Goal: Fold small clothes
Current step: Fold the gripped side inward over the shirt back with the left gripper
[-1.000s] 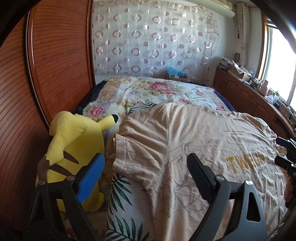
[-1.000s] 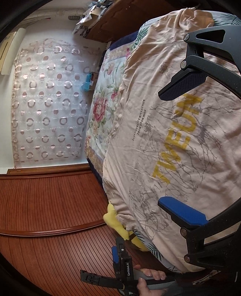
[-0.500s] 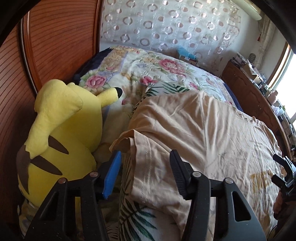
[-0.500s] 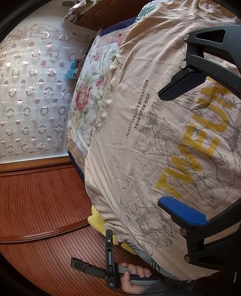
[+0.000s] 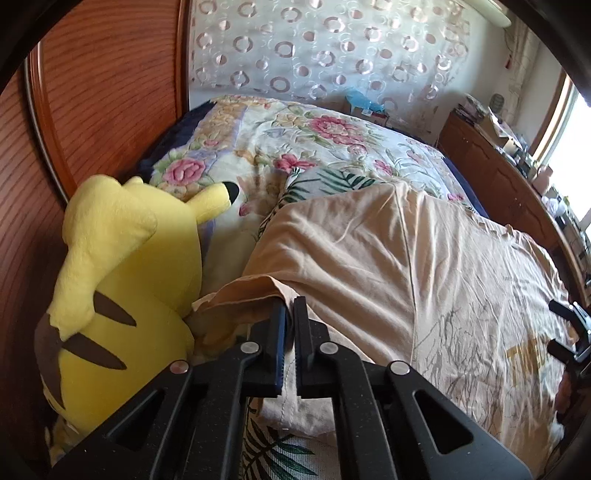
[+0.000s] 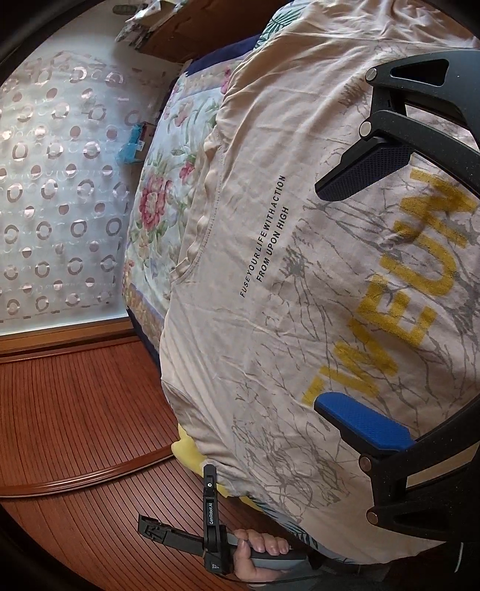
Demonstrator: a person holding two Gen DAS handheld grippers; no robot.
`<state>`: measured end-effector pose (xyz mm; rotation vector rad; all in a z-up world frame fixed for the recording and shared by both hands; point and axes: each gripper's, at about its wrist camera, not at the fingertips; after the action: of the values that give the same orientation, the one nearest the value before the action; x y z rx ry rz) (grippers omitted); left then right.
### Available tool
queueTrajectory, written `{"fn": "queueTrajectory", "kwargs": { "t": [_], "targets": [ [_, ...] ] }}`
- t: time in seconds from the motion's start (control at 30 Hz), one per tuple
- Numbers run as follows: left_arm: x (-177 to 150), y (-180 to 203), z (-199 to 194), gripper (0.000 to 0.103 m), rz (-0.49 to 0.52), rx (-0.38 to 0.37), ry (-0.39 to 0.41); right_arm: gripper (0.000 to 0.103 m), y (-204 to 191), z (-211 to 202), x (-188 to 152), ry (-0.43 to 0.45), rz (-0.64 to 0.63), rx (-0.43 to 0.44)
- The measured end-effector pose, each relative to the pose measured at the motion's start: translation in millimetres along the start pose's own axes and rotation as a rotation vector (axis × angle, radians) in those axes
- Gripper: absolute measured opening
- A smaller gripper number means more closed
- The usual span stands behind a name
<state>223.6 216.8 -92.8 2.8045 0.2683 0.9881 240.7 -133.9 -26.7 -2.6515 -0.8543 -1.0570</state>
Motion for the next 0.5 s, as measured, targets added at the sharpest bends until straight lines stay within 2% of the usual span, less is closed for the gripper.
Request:
{"fn": "queueTrajectory", "kwargs": {
  "t": [0.07, 0.2, 0.33, 0.5],
  "targets": [
    [2.9, 7.1, -8.7, 0.004, 0.031, 0.009, 0.03, 0.103, 1.1, 0.5, -0.8, 0.007, 0.004, -0.004],
    [13.7, 33.9, -30.4, 0.004, 0.09, -0.036, 0.086, 0.103, 4.8, -1.8, -6.4, 0.018, 0.02, -0.016],
    [23.1, 76.5, -46.7, 0.004, 0.181, -0.103, 0.118, 0.103, 10.1, -10.6, -9.8, 0.036, 0.04, -0.032],
    [12.0, 133.3, -54.3, 0.004, 0.282, -0.209, 0.092, 0.103, 14.1, -24.1, -17.6, 0.058, 0.068, -0.057]
  ]
}}
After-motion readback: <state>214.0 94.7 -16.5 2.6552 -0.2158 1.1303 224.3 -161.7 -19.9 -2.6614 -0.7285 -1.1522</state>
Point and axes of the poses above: each gripper's, at about its wrist camera, not at the fingertips, and z roughly the way its jaws point, y to its right, x to its top, and after that the axes turned 4 degrees about -x, right-handed
